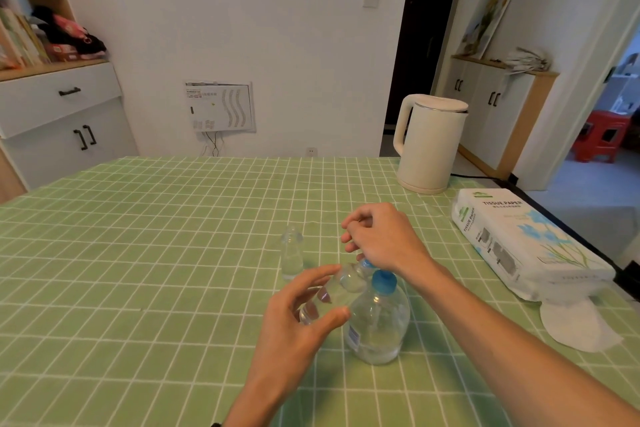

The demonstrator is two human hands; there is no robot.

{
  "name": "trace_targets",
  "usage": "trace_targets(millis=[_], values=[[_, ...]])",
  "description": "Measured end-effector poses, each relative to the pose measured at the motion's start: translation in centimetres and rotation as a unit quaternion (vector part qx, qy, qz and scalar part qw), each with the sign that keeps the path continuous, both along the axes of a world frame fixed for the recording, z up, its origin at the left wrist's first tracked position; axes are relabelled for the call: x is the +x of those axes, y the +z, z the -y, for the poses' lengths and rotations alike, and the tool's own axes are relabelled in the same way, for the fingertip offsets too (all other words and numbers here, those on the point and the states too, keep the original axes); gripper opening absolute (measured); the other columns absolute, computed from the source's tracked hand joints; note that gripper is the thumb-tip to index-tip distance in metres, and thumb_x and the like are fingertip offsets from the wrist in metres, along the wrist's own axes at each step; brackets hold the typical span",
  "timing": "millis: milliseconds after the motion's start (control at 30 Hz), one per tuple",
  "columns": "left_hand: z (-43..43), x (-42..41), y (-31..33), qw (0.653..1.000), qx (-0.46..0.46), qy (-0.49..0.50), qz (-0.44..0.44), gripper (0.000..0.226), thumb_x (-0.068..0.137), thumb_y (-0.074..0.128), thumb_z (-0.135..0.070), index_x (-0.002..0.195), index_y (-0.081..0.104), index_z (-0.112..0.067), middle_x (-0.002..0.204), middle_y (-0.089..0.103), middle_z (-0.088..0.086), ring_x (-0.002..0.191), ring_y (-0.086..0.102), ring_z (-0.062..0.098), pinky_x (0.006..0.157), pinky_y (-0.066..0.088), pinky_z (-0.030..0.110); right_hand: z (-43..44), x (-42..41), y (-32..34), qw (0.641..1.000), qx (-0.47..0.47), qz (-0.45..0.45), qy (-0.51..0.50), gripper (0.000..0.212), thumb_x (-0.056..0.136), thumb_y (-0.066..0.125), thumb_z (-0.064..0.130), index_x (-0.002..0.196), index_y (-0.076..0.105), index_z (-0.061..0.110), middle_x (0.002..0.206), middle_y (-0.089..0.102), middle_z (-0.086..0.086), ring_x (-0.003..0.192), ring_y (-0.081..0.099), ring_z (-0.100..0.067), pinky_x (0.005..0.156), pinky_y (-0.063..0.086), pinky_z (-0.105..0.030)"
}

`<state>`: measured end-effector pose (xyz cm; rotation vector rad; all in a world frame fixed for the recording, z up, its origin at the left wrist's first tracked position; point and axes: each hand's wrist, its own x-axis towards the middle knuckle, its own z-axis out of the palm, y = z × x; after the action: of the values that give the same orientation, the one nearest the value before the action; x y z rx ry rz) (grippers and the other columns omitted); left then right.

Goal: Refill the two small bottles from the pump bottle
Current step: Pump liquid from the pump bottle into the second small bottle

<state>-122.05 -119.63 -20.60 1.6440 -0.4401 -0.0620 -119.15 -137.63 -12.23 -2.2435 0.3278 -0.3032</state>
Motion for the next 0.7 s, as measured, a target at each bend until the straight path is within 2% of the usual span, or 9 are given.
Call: trace_targets(millis=[67,200,267,467,600,700], values=[[0.0,0.0,-0.1,1.000,0.004,0.003,0.001,0.057,0.076,0.090,-0.018,0.120,0.075,-0.050,0.122,0.079,-0.011,0.116,0.074,0.017,0.106,0.057,0.051,0.1,0.0,-0.3,1.000,0.016,0.008,-0.008,0.023,0.102,0.057,0.016,0.090,0.075,0.020,0.079,0.080,0.002,0.068,0.077,-0.006,0.071,0.067,-0.034],[0.2,0.1,-0.3,1.000,0.008,0.010,0.001,0.055,0.071,0.088,-0.026,0.118,0.075,-0.052,0.121,0.079,-0.012,0.113,0.075,0.016,0.104,0.058,0.050,0.1,-0.2,-0.8,1.000,0.015,-0.011,-0.005,0.026,0.103,0.056,0.014,0.085,0.073,0.021,0.081,0.080,0.001,0.070,0.077,-0.008,0.062,0.059,-0.024],[0.2,0.0,-0.4,1.000,0.005,0.011,0.000,0.054,0.071,0.088,-0.028,0.119,0.075,-0.051,0.122,0.079,-0.011,0.113,0.074,0.016,0.105,0.058,0.050,0.1,-0.3,-0.9,1.000,0.010,-0.015,-0.004,0.024,0.103,0.057,0.014,0.086,0.074,0.019,0.082,0.080,0.000,0.071,0.077,-0.009,0.061,0.058,-0.023],[0.0,-0.2,-0.3,1.000,0.013,0.008,-0.006,0.057,0.077,0.092,-0.015,0.119,0.075,-0.050,0.123,0.079,-0.012,0.115,0.074,0.013,0.106,0.057,0.050,0.0,-0.3,-0.6,1.000,-0.003,-0.019,-0.006,0.022,0.104,0.057,0.016,0.090,0.075,0.019,0.083,0.079,0.002,0.071,0.077,-0.009,0.068,0.063,-0.028],[0.0,-0.3,0.2,1.000,0.011,0.008,-0.009,0.054,0.073,0.088,-0.027,0.119,0.075,-0.051,0.123,0.078,-0.011,0.113,0.075,0.013,0.104,0.058,0.050,-0.1,-0.1,0.2,0.999,-0.041,-0.033,0.008,0.021,0.102,0.058,0.021,0.091,0.075,0.019,0.083,0.080,0.003,0.077,0.079,-0.016,0.081,0.065,-0.042],[0.0,-0.2,0.3,1.000,0.006,0.006,-0.006,0.055,0.071,0.087,-0.027,0.119,0.075,-0.051,0.123,0.079,-0.011,0.113,0.075,0.015,0.104,0.058,0.051,-0.1,0.0,0.3,0.998,-0.055,-0.032,0.008,0.021,0.101,0.058,0.020,0.090,0.075,0.019,0.082,0.081,0.001,0.078,0.079,-0.020,0.079,0.065,-0.044]])
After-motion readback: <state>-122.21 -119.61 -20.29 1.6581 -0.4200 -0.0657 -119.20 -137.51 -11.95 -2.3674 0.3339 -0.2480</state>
